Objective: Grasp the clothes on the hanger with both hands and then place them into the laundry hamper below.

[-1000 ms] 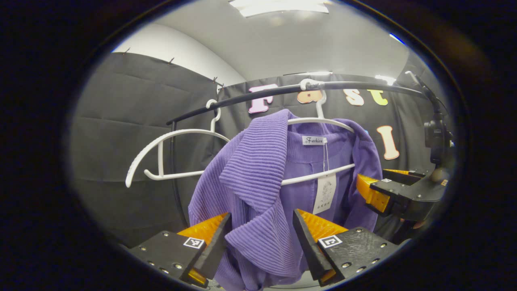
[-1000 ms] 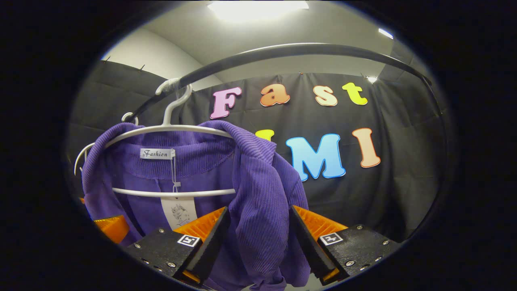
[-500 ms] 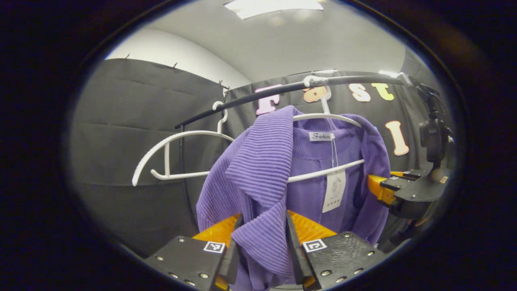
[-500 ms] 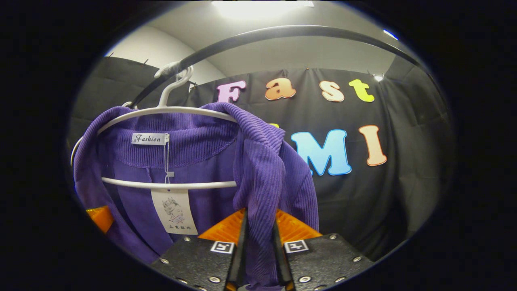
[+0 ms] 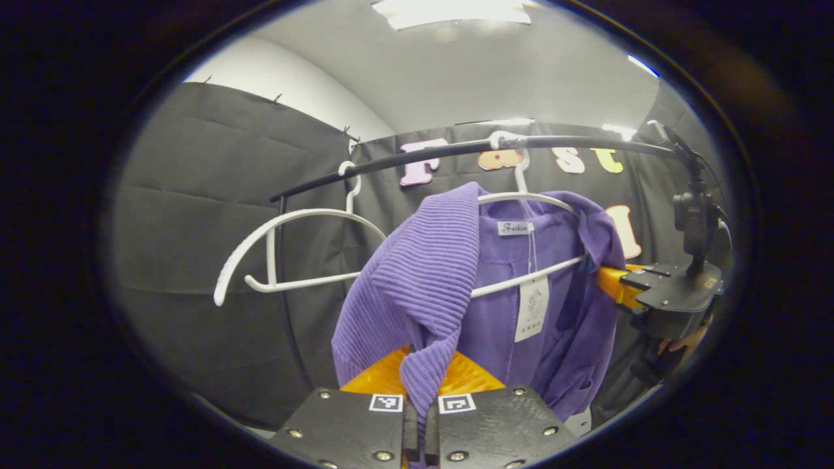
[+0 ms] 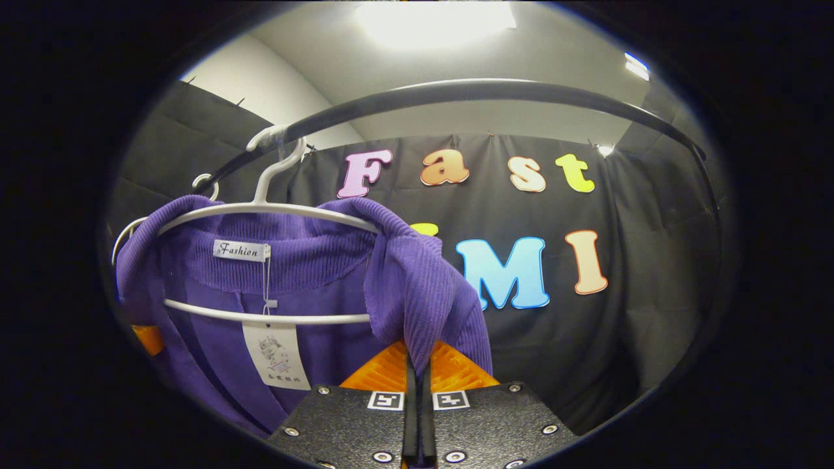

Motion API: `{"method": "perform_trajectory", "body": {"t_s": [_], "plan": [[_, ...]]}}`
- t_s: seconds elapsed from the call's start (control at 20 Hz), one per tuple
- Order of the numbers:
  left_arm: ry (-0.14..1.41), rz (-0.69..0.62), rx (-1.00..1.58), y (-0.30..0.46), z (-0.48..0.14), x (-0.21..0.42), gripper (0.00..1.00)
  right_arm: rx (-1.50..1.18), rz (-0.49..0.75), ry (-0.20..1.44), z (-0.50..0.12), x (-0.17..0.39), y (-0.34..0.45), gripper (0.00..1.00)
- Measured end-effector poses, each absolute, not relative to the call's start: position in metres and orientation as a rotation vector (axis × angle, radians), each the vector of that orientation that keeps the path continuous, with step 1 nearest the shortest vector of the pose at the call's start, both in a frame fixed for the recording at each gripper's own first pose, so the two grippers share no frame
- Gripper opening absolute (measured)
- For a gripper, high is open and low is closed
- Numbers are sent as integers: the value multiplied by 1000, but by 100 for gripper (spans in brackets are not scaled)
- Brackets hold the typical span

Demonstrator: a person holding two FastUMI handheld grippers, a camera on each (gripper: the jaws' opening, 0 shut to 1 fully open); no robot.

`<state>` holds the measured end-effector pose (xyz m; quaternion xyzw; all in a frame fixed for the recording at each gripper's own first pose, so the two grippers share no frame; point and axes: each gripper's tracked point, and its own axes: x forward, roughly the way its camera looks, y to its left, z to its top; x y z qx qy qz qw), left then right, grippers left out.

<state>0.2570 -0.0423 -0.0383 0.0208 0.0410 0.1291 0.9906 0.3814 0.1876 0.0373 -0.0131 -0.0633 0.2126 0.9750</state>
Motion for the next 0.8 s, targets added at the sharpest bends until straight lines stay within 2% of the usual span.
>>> {"method": "perform_trajectory", "body": {"t_s": [0.05, 0.1, 0.15, 0.2, 0.4, 0.5, 0.8], "plan": [[64, 253, 48, -43, -32, 257, 10, -32, 419, -150, 44, 384, 183, 2], [44, 246, 61, -46, -24, 258, 5, -37, 409, -171, 52, 386, 178, 2], [26, 245, 78, -47, -16, 256, 5, -42, 401, -191, 59, 384, 173, 2], [11, 241, 91, -48, -7, 250, 9, -46, 391, -209, 66, 383, 169, 2], [-35, 228, 112, -45, 25, 238, 9, -73, 375, -265, 86, 388, 158, 2], [-48, 244, 128, -32, 39, 232, 0, -82, 363, -291, 97, 392, 153, 2], [-48, 309, 167, 10, 58, 232, 9, -130, 315, -364, 123, 413, 135, 1]]}}
